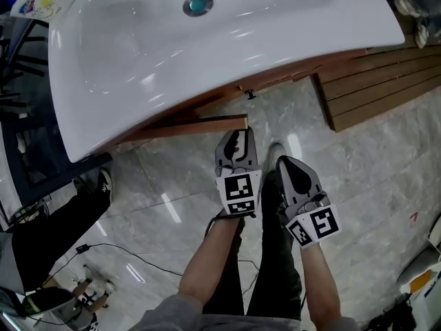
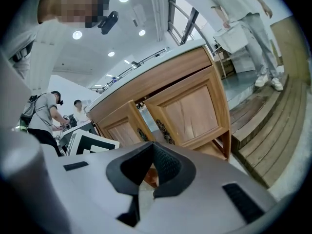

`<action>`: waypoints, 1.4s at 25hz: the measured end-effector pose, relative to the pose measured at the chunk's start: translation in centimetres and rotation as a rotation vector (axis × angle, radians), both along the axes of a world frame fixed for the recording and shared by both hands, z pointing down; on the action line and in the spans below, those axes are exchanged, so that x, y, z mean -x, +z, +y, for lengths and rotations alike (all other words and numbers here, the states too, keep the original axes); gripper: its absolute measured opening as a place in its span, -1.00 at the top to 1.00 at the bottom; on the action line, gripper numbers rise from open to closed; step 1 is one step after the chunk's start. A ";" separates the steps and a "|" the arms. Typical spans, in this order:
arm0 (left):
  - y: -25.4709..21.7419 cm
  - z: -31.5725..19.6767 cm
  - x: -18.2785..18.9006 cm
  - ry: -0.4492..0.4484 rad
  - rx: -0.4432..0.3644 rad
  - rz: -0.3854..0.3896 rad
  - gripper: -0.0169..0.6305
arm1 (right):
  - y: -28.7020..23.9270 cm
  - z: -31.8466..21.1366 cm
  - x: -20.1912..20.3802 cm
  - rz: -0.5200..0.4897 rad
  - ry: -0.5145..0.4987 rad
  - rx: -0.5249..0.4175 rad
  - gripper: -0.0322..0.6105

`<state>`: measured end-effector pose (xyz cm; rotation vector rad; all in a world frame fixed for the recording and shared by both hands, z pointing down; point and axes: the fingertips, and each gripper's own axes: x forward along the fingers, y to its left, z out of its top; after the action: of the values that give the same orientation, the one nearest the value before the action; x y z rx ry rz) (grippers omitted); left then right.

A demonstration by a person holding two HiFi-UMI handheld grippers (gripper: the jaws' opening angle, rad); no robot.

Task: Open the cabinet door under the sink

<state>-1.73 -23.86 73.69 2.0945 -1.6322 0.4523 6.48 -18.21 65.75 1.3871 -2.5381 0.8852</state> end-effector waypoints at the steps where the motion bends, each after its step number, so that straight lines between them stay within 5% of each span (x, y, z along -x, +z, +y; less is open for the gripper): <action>1: 0.0 0.4 0.0 0.018 -0.003 0.006 0.69 | 0.0 0.5 0.1 0.003 0.015 -0.003 0.87; 14: 0.0 6.0 0.2 0.203 0.009 0.046 0.69 | -0.8 8.8 1.2 0.020 0.153 0.024 0.87; 35: 0.2 15.4 4.0 0.334 0.012 -0.031 0.69 | -0.8 15.7 2.7 -0.045 0.085 0.031 0.87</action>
<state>-5.76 -8.41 73.93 2.3693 -1.2919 0.6012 3.78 -2.48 64.99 1.4919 -2.5036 0.9766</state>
